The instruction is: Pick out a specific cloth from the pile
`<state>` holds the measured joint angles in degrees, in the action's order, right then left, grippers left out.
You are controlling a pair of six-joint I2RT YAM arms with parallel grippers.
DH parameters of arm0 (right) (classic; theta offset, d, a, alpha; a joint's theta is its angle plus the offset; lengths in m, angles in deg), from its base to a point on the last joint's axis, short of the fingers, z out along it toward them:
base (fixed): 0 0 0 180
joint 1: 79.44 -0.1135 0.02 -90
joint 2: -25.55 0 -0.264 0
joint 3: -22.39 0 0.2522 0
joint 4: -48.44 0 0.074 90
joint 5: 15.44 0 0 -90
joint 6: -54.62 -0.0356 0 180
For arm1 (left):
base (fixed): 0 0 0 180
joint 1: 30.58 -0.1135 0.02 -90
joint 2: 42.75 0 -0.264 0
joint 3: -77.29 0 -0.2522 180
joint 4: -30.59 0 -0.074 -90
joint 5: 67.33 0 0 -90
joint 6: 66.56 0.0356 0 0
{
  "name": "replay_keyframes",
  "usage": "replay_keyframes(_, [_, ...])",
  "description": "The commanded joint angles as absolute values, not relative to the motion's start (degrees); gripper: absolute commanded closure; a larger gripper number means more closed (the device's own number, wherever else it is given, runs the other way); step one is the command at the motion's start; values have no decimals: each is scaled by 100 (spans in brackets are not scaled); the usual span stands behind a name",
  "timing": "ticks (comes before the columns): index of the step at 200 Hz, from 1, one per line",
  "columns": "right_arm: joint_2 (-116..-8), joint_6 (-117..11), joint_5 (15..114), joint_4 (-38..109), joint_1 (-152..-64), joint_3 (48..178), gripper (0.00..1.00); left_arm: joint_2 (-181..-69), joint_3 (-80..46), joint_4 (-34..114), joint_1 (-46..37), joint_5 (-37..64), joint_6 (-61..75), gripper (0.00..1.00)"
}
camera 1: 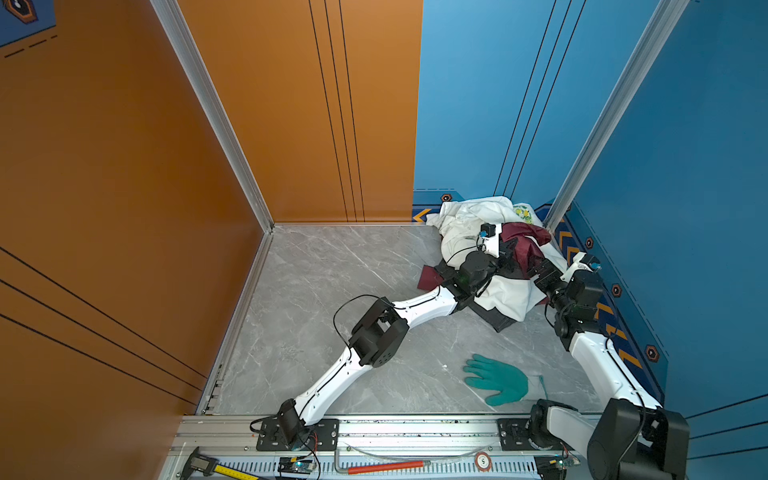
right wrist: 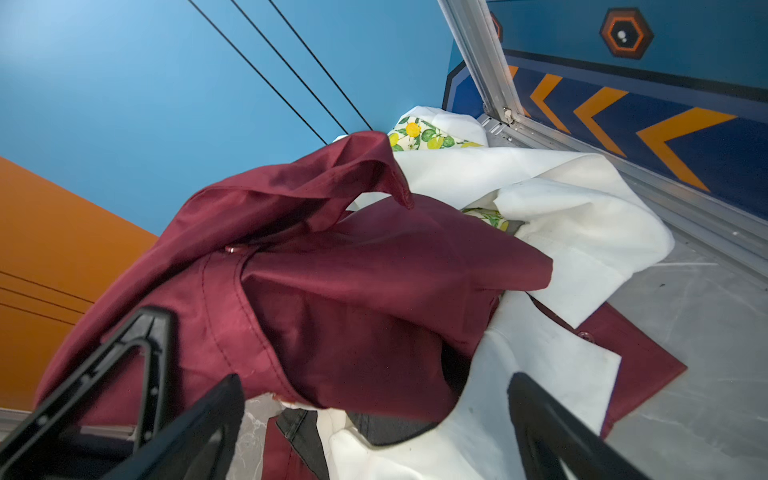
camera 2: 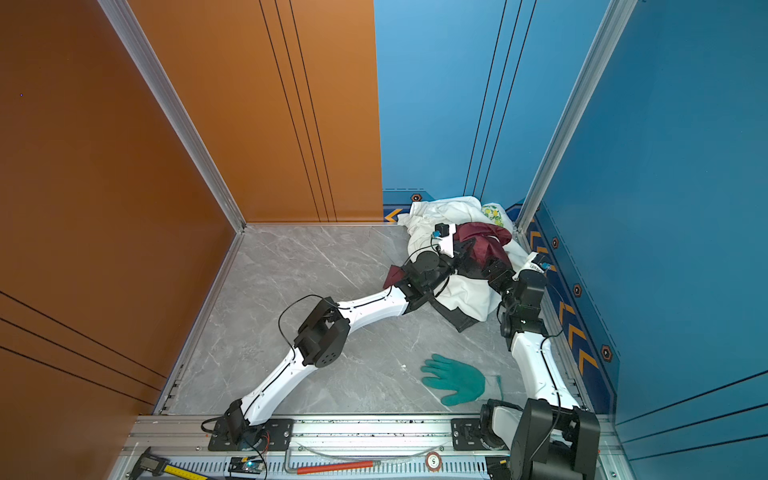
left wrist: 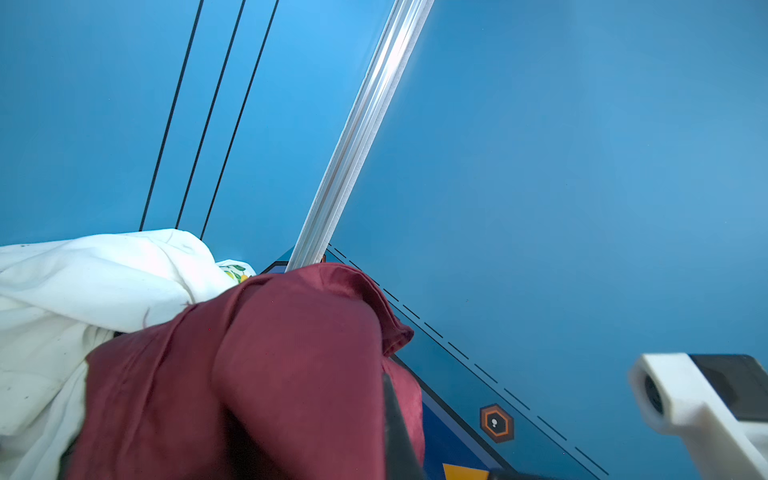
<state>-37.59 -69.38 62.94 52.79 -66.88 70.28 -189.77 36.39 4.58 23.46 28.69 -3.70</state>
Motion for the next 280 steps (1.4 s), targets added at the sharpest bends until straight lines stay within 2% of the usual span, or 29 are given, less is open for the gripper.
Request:
replay_keyframes(1, [-3591, -5979, 6425, 6266, -6775, 6792, 0, -18750, 3931, 480, 2268, 2789, -524, 100])
replay_keyframes(69, [-3953, -4573, 6393, 6329, -7105, 6691, 2, -18864, 4271, 866, 2299, 2785, -566, 100])
replay_keyframes(110, [-4220, -4234, 6358, 6385, -7193, 6762, 3, -18880, 4332, 941, 2288, 2794, -562, 100])
replay_keyframes(187, [-5190, -3880, 6438, 6298, -7250, 7726, 6, -18745, 4198, 942, 2259, 2777, -533, 100])
replay_keyframes(206, [-5366, -3864, 6333, 6283, -7254, 7942, 14, -18685, 4114, 947, 2240, 2767, -489, 100])
replay_keyframes(233, [-5709, -3827, 6261, 6203, -7293, 8241, 43, -18645, 4062, 948, 2215, 2755, -543, 100])
replay_keyframes(280, [-5794, -4131, 6214, 6280, -7251, 8625, 71, -18618, 3981, 950, 2199, 2694, -543, 100])
